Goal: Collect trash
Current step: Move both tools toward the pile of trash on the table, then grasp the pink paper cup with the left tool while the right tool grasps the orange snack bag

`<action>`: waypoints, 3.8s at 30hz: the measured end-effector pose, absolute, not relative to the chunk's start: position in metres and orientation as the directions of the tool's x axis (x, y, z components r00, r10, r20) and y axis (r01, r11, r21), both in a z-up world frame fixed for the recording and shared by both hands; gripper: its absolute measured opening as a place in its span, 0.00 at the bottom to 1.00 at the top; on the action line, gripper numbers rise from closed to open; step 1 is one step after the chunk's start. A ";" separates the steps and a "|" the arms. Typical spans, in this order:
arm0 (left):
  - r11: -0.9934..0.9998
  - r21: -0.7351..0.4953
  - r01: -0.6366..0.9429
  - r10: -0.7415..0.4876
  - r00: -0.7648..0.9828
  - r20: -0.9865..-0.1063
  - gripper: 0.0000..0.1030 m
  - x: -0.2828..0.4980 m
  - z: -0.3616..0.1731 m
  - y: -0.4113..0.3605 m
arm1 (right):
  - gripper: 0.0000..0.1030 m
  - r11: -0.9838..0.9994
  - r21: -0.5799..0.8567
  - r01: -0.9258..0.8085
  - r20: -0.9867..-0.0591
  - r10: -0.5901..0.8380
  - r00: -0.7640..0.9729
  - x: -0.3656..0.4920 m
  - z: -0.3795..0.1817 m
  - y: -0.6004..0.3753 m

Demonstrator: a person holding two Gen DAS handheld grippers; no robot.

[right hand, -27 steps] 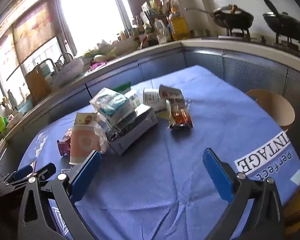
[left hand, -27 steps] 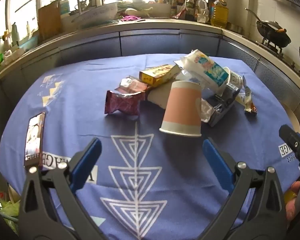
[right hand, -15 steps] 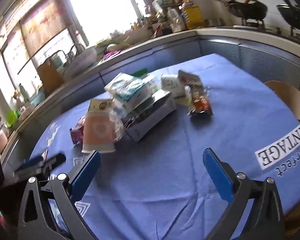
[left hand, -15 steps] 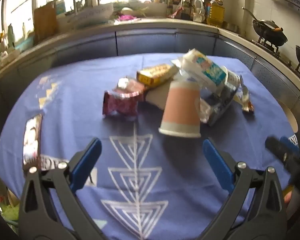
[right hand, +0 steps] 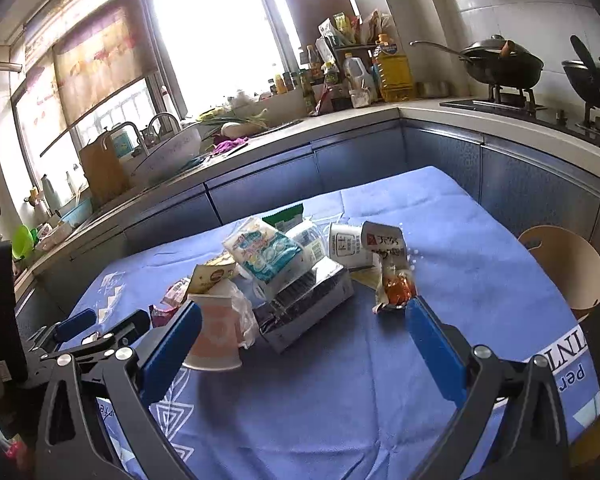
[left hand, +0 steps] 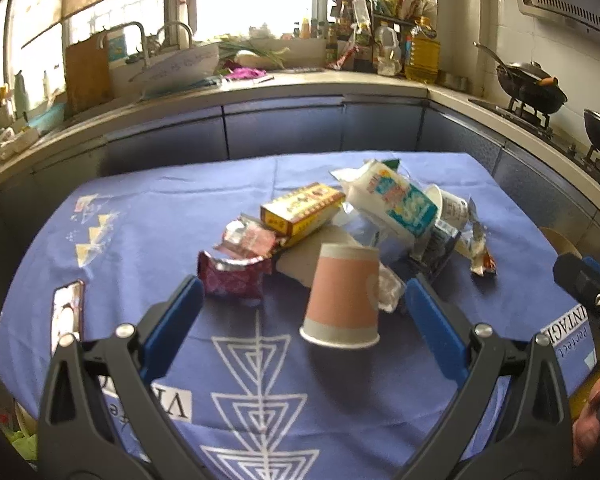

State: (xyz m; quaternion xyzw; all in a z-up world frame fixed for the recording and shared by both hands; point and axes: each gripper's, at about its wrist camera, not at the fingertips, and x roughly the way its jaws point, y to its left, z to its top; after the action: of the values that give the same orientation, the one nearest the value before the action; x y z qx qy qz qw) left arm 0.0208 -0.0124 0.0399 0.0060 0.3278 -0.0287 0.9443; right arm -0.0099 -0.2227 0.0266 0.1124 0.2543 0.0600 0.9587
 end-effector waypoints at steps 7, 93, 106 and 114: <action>0.997 -0.006 0.075 -0.060 0.748 -0.661 0.94 0.018 0.026 -0.016 | 0.96 0.967 0.250 -0.050 -0.521 0.178 0.835 -0.006 0.008 -0.217; 0.961 -0.114 0.251 -0.245 0.589 -0.770 0.85 0.094 -0.034 -0.027 | 0.53 0.949 0.314 0.030 -0.649 0.191 0.737 0.040 -0.064 -0.265; 0.957 -0.145 0.252 -0.270 0.583 -0.766 0.56 0.058 -0.030 -0.016 | 0.55 0.972 0.237 0.007 -0.697 0.165 0.698 0.119 -0.072 -0.295; 0.922 -0.182 0.341 -0.357 0.575 -0.736 0.56 0.035 -0.014 -0.029 | 0.45 0.974 0.225 0.000 -0.705 0.163 0.690 0.136 -0.083 -0.302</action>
State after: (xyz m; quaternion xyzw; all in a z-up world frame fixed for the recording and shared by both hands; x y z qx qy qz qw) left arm 0.0347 -0.0294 -0.0138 -0.0100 0.4168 -0.1966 0.8874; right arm 0.1361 -0.3016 -0.0830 0.1042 0.3910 0.0444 0.9134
